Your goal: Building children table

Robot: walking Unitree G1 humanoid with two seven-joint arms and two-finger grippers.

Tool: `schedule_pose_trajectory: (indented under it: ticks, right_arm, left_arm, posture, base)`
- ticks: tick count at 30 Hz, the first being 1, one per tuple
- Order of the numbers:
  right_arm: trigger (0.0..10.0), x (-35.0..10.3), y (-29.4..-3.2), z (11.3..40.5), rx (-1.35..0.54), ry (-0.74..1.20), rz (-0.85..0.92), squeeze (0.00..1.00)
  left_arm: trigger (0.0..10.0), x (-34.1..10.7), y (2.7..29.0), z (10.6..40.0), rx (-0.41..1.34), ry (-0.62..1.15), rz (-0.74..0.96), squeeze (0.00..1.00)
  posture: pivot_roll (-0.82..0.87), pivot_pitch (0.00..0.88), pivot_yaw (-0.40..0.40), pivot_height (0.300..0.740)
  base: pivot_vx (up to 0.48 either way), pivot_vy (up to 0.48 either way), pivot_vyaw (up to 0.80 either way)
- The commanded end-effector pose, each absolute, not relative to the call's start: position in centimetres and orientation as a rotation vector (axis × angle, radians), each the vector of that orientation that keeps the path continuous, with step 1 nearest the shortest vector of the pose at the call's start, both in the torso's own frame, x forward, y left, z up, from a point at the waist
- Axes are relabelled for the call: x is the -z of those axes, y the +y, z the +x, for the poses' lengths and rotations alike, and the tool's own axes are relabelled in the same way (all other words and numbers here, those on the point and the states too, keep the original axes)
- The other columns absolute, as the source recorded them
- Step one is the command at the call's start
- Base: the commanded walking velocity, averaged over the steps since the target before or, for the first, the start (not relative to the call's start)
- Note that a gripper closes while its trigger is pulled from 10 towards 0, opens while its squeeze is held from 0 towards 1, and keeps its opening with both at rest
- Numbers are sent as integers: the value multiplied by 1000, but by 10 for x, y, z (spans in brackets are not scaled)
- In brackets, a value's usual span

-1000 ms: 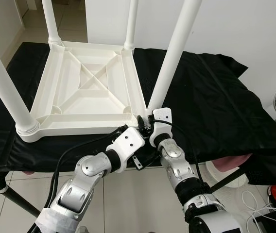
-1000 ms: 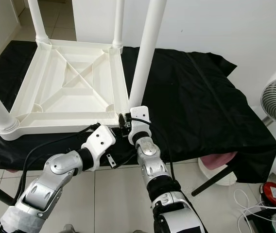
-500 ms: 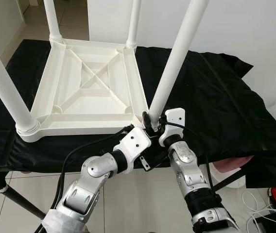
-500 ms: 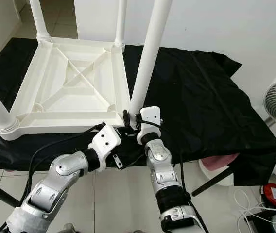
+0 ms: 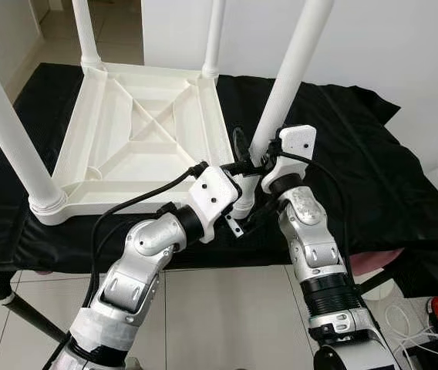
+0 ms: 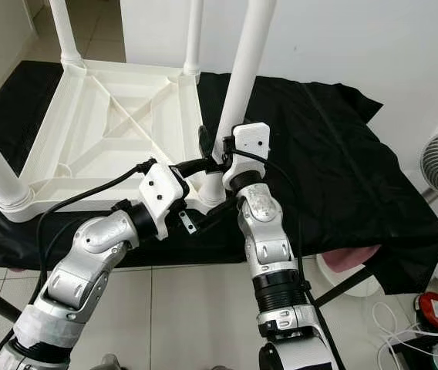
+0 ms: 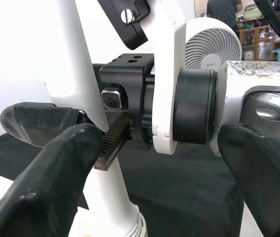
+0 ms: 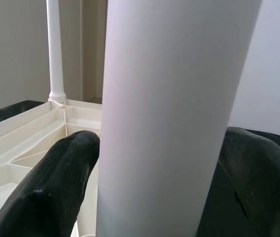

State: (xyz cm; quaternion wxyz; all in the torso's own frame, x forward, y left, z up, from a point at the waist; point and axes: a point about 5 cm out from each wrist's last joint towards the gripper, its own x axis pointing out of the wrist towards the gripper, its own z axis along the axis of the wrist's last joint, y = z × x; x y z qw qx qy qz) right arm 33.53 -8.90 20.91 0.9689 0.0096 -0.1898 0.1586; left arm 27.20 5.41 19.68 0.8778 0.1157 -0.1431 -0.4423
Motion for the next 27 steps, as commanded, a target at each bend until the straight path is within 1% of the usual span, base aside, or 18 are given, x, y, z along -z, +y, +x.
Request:
schedule_pose_trajectory:
  ticks: [1,3,7,11,12,14,17,18,19,27]
  right_arm:
    - [10000,-206,-82,323,-427,-411,15,0]
    - [10000,-205,-82,322,-428,-409,14,0]
    - [10000,-192,-88,311,-452,-397,-11,0]
    - [10000,-185,-94,307,-441,-376,-19,0]
    - [10000,-182,-98,306,-432,-364,-21,0]
    - [10000,-181,-99,306,-428,-358,-18,0]
    - [10000,-183,-99,307,-423,-366,2,0]
    - [10000,-183,-99,307,-423,-366,2,0]
    - [10000,-184,-100,309,-418,-367,13,0]
    - [10000,-183,-103,308,-396,-360,38,0]
  left_arm:
    - [10000,-187,114,304,470,-198,202,0]
    - [10000,-187,114,304,469,-200,202,0]
    - [10000,-190,131,307,402,-207,195,0]
    - [10000,-191,141,306,401,-203,177,0]
    - [10000,-192,142,300,456,-205,172,0]
    - [10000,-192,141,295,508,-208,164,0]
    - [10000,-189,134,285,616,-196,194,0]
    - [10000,-189,134,285,616,-196,194,0]
    - [10000,-185,130,279,684,-183,215,0]
    - [10000,-177,131,275,735,-136,227,0]
  posture:
    - [55,2,-115,740]
    - [55,2,-115,740]
    - [53,14,-115,740]
    - [47,31,-108,740]
    - [42,35,-105,740]
    - [42,35,-105,740]
    - [42,43,-104,740]
    - [42,43,-104,740]
    - [43,44,-106,740]
    - [44,44,-106,740]
  base:
    - [0,0,0]
    - [0,0,0]
    - [0,0,0]
    - [0,0,0]
    - [0,0,0]
    - [0,0,0]
    - [0,0,0]
    - [0,0,0]
    - [0,0,0]
    - [0,0,0]
